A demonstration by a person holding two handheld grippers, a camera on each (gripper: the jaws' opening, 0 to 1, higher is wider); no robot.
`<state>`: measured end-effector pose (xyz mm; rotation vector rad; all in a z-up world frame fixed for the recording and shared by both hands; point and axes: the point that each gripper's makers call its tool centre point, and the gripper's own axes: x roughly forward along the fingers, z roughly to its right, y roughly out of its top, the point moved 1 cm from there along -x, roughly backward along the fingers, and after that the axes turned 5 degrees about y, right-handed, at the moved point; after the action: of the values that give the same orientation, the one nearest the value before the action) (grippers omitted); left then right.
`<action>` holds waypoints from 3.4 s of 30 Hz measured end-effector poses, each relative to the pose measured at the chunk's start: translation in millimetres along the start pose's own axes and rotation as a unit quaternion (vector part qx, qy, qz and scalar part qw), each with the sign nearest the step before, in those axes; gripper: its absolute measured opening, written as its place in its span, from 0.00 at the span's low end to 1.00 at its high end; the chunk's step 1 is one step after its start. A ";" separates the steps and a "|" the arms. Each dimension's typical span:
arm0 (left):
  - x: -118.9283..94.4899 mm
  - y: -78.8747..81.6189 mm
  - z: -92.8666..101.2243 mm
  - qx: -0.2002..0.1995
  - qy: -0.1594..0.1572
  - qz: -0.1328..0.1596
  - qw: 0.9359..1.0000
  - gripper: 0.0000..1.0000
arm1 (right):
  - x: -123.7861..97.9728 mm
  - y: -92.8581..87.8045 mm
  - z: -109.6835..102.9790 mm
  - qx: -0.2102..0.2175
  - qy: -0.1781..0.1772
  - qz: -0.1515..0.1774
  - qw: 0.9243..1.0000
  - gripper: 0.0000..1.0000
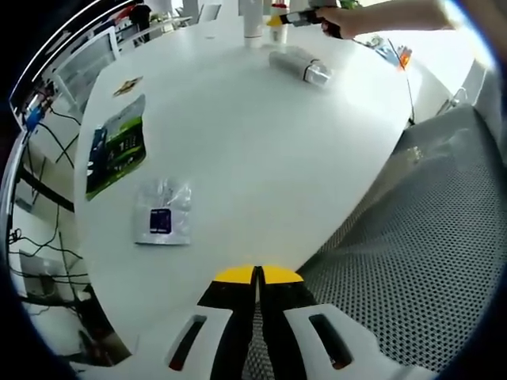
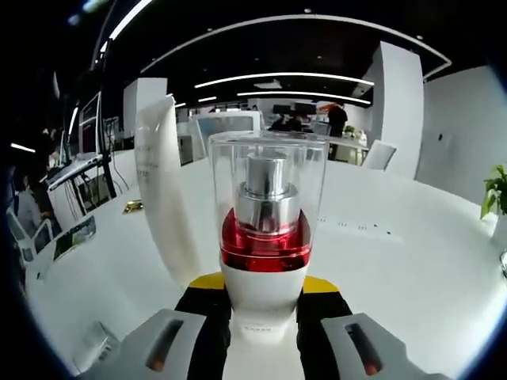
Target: Arrange the skincare products in the storage area until every visible bottle or jar stands upright without overlapping.
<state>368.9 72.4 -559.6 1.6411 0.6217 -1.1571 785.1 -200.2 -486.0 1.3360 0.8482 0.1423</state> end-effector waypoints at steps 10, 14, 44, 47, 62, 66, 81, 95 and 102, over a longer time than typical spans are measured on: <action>0.4 -0.2 -3.2 -0.012 0.003 0.004 1.000 0.01 | -4.3 -3.0 -5.1 0.007 0.008 -0.039 0.999 0.26; 0.4 -0.2 -3.2 -0.010 0.003 0.005 1.000 0.01 | -3.6 -3.9 -5.3 0.013 0.003 -0.050 0.999 0.26; -0.8 -1.4 -7.0 -0.009 0.011 0.005 1.000 0.01 | -49.5 -27.3 -7.1 -0.008 0.116 -0.129 0.985 0.39; 0.0 -1.7 -7.2 -0.007 0.011 0.005 1.000 0.01 | -59.0 -21.6 -1.1 -0.013 0.126 -0.126 0.984 0.43; -1.1 -2.3 -8.1 0.001 0.018 0.002 1.000 0.01 | -88.9 7.6 10.3 -0.146 0.180 -0.167 0.958 0.66; -1.4 -3.1 -9.3 0.000 0.021 0.000 1.000 0.01 | -90.8 9.0 3.8 -0.185 0.205 -0.190 0.942 0.73; -2.9 -2.9 -10.7 -0.005 0.024 0.001 1.000 0.00 | -95.9 28.7 11.4 -0.279 0.205 -0.214 0.914 0.70; -2.5 -4.3 -11.9 -0.007 0.026 -0.003 1.000 0.00 | -74.8 53.9 -2.4 -0.490 0.285 -0.263 0.781 0.60; -3.2 -4.4 -12.5 -0.010 0.027 -0.003 1.000 0.00 | -52.0 56.6 -1.6 -0.518 0.303 -0.306 0.739 0.51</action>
<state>368.8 86.0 -558.0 1.6592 0.6707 -1.1111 768.5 -212.0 -411.9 -0.1217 1.4179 0.4665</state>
